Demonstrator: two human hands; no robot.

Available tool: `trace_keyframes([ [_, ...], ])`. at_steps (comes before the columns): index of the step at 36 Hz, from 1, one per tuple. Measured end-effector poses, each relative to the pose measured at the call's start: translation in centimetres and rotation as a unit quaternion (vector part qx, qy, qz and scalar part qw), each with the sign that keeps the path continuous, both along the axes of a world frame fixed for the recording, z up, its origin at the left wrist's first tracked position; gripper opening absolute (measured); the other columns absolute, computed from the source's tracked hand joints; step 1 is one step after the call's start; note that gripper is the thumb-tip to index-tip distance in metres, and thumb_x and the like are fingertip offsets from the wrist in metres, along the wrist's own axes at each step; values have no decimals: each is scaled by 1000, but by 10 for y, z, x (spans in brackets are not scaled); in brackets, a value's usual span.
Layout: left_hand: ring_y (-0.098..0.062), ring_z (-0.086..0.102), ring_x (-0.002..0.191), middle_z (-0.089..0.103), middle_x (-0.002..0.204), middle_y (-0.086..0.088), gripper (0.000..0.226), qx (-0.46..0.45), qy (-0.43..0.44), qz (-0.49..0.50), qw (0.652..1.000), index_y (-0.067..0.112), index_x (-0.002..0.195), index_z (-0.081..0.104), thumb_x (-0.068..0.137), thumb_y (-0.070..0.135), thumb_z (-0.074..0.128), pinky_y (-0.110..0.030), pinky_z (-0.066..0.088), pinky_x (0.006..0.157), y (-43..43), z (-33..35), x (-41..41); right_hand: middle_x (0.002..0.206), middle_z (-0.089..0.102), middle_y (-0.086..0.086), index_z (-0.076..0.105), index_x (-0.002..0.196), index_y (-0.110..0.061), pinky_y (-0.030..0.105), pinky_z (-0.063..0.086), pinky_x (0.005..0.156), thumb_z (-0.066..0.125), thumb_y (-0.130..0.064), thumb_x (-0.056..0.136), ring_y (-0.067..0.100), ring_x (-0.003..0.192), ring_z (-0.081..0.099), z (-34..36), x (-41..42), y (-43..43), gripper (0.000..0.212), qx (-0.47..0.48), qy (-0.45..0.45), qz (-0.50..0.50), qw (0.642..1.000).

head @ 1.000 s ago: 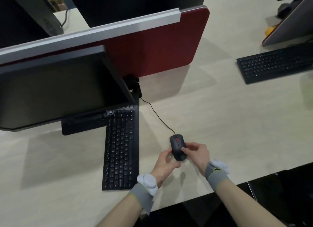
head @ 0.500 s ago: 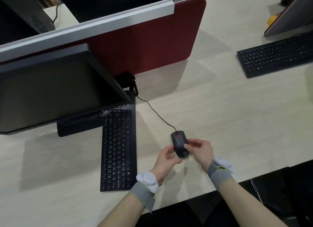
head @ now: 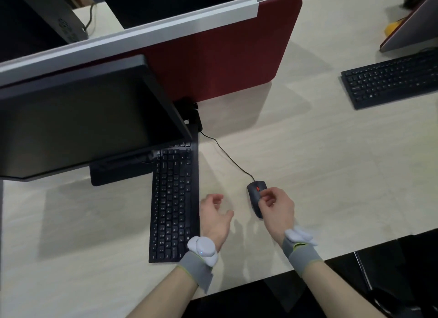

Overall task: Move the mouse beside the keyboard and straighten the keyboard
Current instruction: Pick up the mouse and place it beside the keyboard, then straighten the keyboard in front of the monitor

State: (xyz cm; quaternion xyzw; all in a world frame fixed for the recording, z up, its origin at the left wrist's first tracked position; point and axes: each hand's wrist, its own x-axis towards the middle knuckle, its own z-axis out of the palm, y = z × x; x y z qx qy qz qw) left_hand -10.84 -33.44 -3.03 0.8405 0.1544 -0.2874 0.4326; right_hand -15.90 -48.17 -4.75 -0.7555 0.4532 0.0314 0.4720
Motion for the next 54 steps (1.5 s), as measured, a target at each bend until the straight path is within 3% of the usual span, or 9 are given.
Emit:
trace_keyframes([
  [6, -37, 42, 118, 44, 132, -16, 82, 207, -68, 59, 974, 14, 125, 52, 51, 23, 87, -41, 39, 102, 42, 6, 21, 98, 69, 6, 74, 107, -16, 16, 45, 72, 66, -14, 84, 12, 75, 62, -1, 20, 55, 25, 58, 20, 139, 988],
  [12, -39, 37, 131, 36, 147, -20, 126, 238, -51, 62, 968, 9, 148, 32, 43, 36, 96, -45, 32, 111, 83, 8, 39, 126, 59, 9, 59, 140, -15, 29, 47, 97, 59, -20, 89, 28, 114, 63, -2, 47, 103, 51, 67, 76, 243, 965],
  [19, -39, 33, 142, 28, 155, -18, 139, 216, 6, 8, 976, 6, 156, 13, 49, 45, 93, -49, 31, 118, 118, 1, 55, 115, 46, 9, 55, 134, -18, 20, 40, 85, 60, -17, 83, 33, 108, 57, -10, 76, 152, 51, 67, 91, 267, 957],
  [26, -36, 30, 144, 25, 157, -16, 141, 198, 12, -46, 979, 6, 157, 9, 50, 44, 93, -48, 33, 117, 125, 3, 55, 128, 52, 9, 57, 141, -15, 15, 40, 90, 62, -10, 81, 10, 97, 51, -13, 78, 163, 60, 91, 65, 124, 986],
  [31, -34, 29, 145, 24, 158, -15, 149, 189, 11, -54, 980, 7, 157, 8, 44, 49, 94, -46, 32, 118, 130, 2, 55, 132, 59, 12, 59, 137, -6, 43, 52, 105, 61, -1, 82, 27, 118, 63, -10, 82, 171, 55, 183, 29, -28, 982],
  [34, -33, 29, 145, 25, 157, -14, 153, 195, 8, -59, 979, 6, 157, 8, 39, 55, 93, -46, 33, 117, 133, 1, 55, 128, 64, 15, 60, 134, -3, 43, 53, 103, 60, 2, 83, 27, 117, 64, -11, 85, 172, 51, 201, 38, -73, 976],
  [39, -33, 32, 143, 29, 155, -14, 156, 201, -4, -71, 977, 6, 156, 12, 32, 59, 90, -46, 35, 116, 146, -1, 52, 110, 75, 14, 68, 120, 0, 24, 52, 72, 58, 4, 81, 18, 86, 66, -6, 85, 179, 41, 231, 51, -90, 967],
  [48, -34, 37, 137, 34, 148, -15, 155, 246, -38, -122, 961, 6, 153, 17, 27, 62, 88, -46, 29, 120, 183, -8, 46, 99, 77, 20, 70, 113, -1, 50, 58, 91, 59, -3, 78, 29, 81, 70, -5, 54, 216, 37, 232, 110, -73, 964],
  [54, -38, 33, 140, 30, 149, -16, 156, 250, -58, -209, 943, 7, 156, 8, 32, 64, 82, -52, 16, 125, 216, -11, 44, 93, 76, 27, 70, 108, 3, 43, 59, 78, 59, 2, 77, 25, 70, 66, 7, 37, 247, 32, 231, 137, -65, 961],
])
